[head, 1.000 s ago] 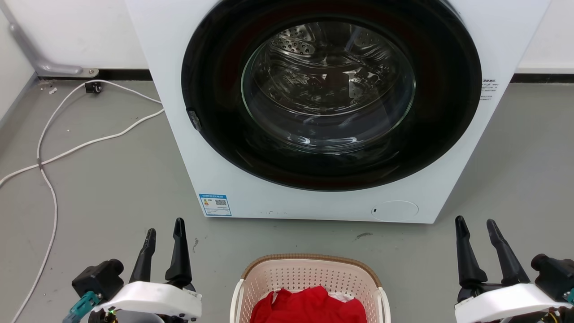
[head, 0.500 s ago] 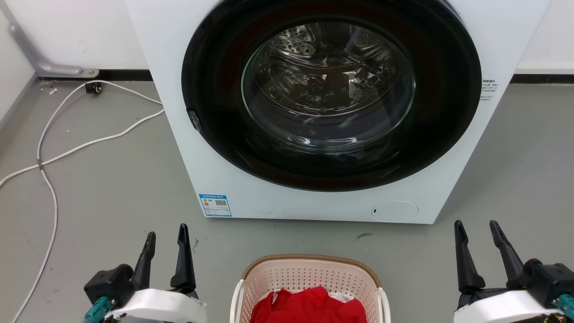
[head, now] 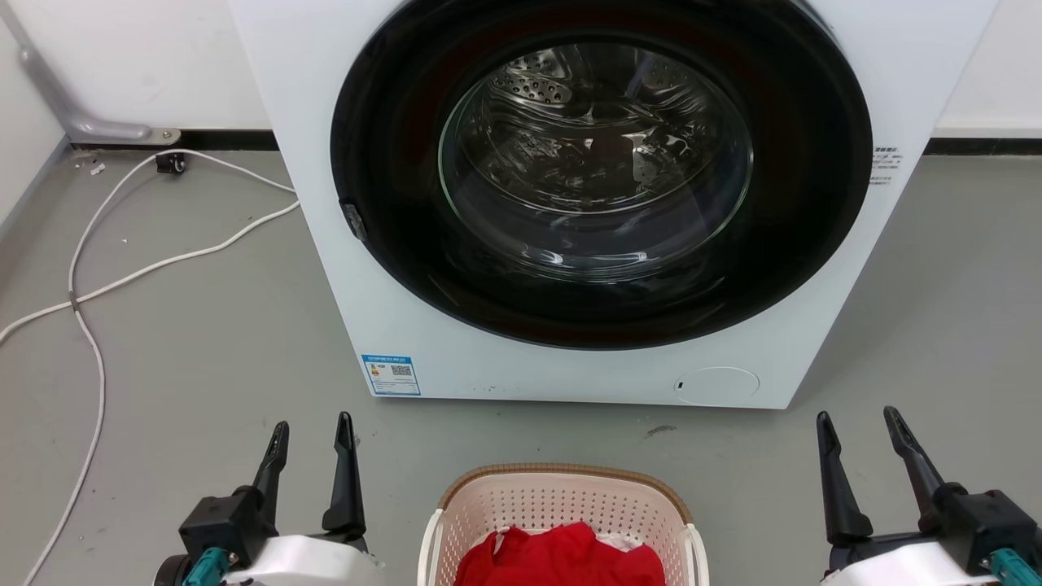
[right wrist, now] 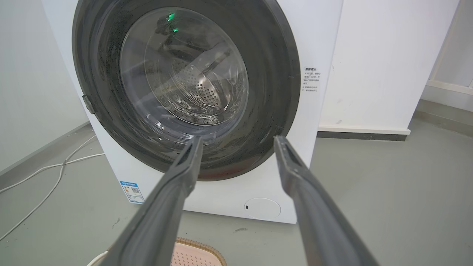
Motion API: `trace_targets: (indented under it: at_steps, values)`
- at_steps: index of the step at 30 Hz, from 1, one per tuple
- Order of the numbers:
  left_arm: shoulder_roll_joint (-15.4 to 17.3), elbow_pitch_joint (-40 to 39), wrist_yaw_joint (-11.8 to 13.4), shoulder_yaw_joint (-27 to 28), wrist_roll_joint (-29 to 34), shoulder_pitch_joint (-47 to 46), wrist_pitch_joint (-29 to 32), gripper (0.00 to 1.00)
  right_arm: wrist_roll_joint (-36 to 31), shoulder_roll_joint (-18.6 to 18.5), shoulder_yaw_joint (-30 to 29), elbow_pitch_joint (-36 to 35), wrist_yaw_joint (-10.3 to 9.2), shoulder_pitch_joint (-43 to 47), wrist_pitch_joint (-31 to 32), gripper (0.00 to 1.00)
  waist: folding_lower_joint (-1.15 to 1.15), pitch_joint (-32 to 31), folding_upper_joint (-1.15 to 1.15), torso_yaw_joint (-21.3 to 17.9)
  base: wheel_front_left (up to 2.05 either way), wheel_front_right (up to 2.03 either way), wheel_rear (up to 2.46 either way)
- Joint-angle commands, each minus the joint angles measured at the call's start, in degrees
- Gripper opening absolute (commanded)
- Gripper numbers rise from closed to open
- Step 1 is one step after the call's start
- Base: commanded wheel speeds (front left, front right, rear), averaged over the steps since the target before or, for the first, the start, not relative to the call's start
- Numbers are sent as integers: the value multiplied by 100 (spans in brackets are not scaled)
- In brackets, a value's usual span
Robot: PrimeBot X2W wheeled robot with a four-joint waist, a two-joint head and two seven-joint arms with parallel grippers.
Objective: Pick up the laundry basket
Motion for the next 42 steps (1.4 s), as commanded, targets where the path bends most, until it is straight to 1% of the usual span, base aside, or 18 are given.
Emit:
trace_targets:
  at_steps: [1,14,27,42]
  values:
    - [10,-50,20,-6,146,37,-58,100,-137,-13,7,-46,-2,65,-42,100,0,-5,0,1,0,0,0]
    - [10,-75,82,-56,716,148,-206,100,-696,-13,18,-39,-2,172,-195,100,0,-21,0,-7,0,0,0]
    - [10,-91,162,-107,1267,226,-348,100,-1117,-12,12,17,-2,254,-328,100,0,-36,0,-29,0,0,0]
    - [9,-53,177,-98,1239,251,-335,100,-928,-11,5,113,-3,243,-322,100,0,-34,0,-30,0,0,0]
